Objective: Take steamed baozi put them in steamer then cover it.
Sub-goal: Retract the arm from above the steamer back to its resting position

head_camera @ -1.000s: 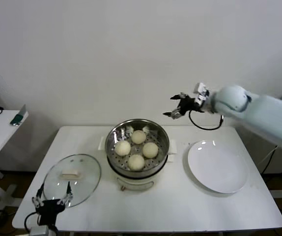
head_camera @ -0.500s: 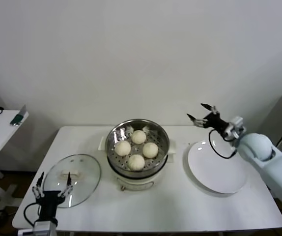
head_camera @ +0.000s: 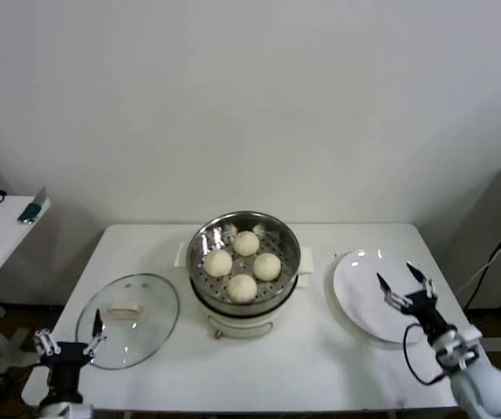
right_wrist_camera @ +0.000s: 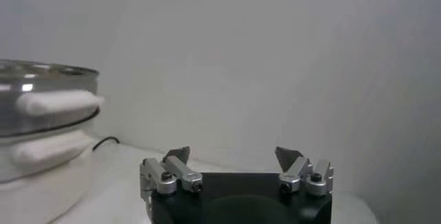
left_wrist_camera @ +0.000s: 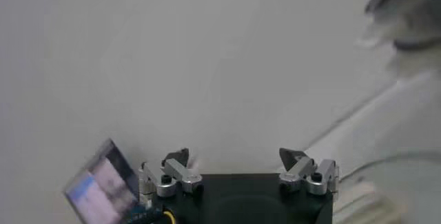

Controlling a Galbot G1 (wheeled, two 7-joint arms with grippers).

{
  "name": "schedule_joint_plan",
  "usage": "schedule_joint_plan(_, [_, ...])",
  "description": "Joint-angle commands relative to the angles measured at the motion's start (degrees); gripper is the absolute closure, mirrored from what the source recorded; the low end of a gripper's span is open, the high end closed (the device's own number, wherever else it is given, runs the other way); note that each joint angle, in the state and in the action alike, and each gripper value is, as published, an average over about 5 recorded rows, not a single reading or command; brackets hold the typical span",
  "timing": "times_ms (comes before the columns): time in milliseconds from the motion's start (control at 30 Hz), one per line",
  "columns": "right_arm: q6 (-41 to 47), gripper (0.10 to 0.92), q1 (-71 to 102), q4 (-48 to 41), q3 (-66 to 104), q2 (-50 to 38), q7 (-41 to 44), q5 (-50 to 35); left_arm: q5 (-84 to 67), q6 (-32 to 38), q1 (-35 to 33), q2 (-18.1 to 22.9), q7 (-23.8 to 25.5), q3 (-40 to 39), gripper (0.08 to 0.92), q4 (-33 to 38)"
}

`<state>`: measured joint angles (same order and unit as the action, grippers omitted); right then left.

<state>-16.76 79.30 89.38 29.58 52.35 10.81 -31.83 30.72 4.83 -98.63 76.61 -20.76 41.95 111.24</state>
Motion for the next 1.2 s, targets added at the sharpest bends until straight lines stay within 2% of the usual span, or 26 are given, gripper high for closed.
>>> schedule_joint_plan(33, [-9.16, 0.203, 10.12, 0.73, 6.87, 10.45, -0.17, 2.88, 13.58, 1.74, 0.44, -1.92, -6.12, 0.38, 0.177, -2.26])
schedule_joint_plan(133, [-8.86, 0.203, 10.3, 1.6, 6.69, 11.82, -0.66, 3.79, 23.88, 0.52, -0.02, -4.96, -10.98, 1.22, 0.177, -5.71])
schedule_joint_plan(333, [-8.68, 0.203, 10.46, 2.82, 6.97, 12.99, -1.24, 4.56, 29.73, 0.28, 1.94, -8.03, -12.41, 0.53, 0.177, -15.25])
schedule_joint_plan(467, [-8.75, 0.203, 10.51, 2.77, 7.37, 13.26, -1.46, 4.48, 31.9, 0.58, 4.63, -8.1, -12.33, -0.47, 0.177, -20.32])
schedule_joint_plan(700, [-9.27, 0.203, 10.89, 2.69, 8.02, 13.82, -1.57, 4.52, 36.17, 1.37, 8.22, -7.18, -11.77, -2.44, 0.177, -24.99])
schedule_joint_plan(1000, [-9.62, 0.203, 11.43, 3.2, 8.82, 13.88, -1.68, 4.19, 38.85, 1.22, 13.38, -5.97, -9.27, -4.3, 0.177, -27.11])
schedule_joint_plan(1200, [-9.62, 0.203, 11.9, 4.06, 9.39, 14.26, -1.7, 4.07, 40.44, 0.68, 17.55, -6.59, -7.21, -5.48, 0.177, -28.44])
